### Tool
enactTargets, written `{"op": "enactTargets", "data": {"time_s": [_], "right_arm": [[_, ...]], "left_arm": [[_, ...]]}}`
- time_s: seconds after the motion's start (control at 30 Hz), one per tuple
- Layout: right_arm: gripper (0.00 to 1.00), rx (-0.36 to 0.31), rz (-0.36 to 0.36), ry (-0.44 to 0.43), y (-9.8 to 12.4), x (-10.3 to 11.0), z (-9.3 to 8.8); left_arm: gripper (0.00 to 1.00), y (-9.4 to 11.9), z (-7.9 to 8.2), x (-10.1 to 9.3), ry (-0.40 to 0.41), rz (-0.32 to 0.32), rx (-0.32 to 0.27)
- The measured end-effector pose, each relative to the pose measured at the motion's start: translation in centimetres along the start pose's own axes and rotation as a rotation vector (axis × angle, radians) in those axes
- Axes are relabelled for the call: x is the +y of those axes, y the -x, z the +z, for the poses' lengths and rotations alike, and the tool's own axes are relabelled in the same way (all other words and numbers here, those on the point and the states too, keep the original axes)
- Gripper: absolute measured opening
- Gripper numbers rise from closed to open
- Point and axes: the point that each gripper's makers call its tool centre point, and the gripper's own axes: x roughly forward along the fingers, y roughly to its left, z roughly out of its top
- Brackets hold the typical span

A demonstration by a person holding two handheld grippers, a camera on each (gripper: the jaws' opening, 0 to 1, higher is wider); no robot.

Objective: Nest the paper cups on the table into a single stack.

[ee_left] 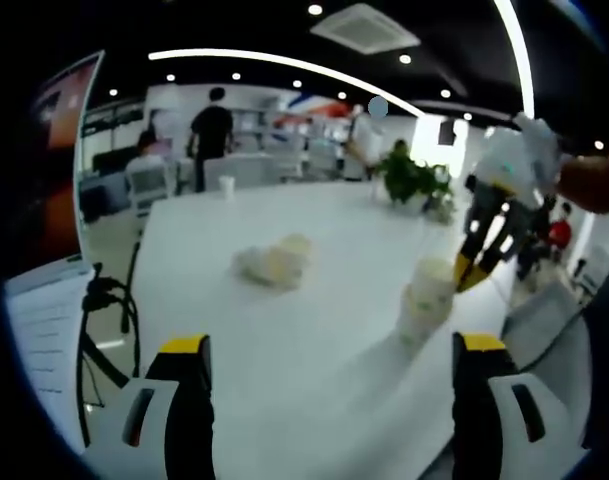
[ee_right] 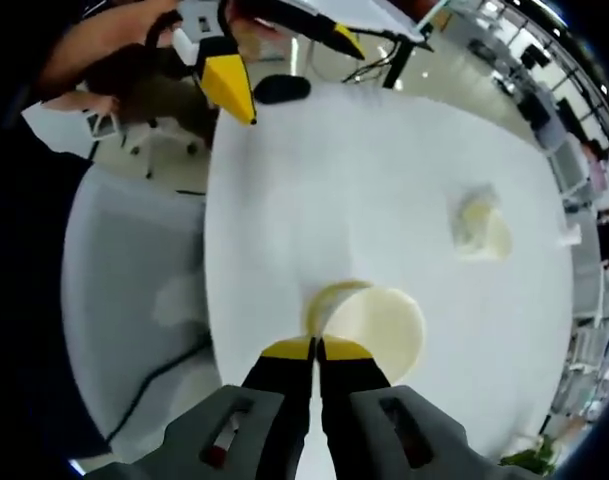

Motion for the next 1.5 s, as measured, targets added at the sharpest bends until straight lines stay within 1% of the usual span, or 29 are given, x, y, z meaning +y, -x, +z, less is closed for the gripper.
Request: {"op": "enactTargets", "data": {"time_s": [0.27,0.8,1.1,1.27,1.3,1.37,1.43,1.5], "right_arm": [[0.00,0.008,0.007,-0.005,-1.1,-0.1,0.1],[0.00,0.019,0.032,-0.019,-2.4,0.4,-0.4],[0.00,0.002,0.039,-0.039,-2.7,0.5,-0.5],[0.00,-0.013,0.036,-0.034,-2.6,0.4,-0.5],[0.00,-0.023,0.047,-0.020,-2.6,0.6,-0.4],[0.00,-0.027,0.054,-0.021,-2.5,0.7,-0.4],[0.02,-0.036,0.053,-0.019,-2.4,0.6,-0.4],[0.07,-0.044,0.058,-0.026,-2.3,0.6,-0.3]], "left_arm": [[0.98,-0.1,-0.3,0.0,0.005,-0.001,0.004],[0.98,-0.2,-0.6,-0.2,0.009,-0.005,0.007],[0.98,-0.4,-0.7,-0.7,0.007,-0.014,0.011],[0.98,-0.3,-0.6,-0.7,0.006,-0.013,0.010],[0.98,-0.3,-0.6,-0.7,0.005,-0.012,0.010],[0.98,-0.3,-0.6,-0.7,0.003,-0.012,0.010],[0.98,-0.3,-0.6,-0.7,0.004,-0.012,0.010],[0.98,-0.3,-0.6,-0.7,0.004,-0.012,0.011]]}}
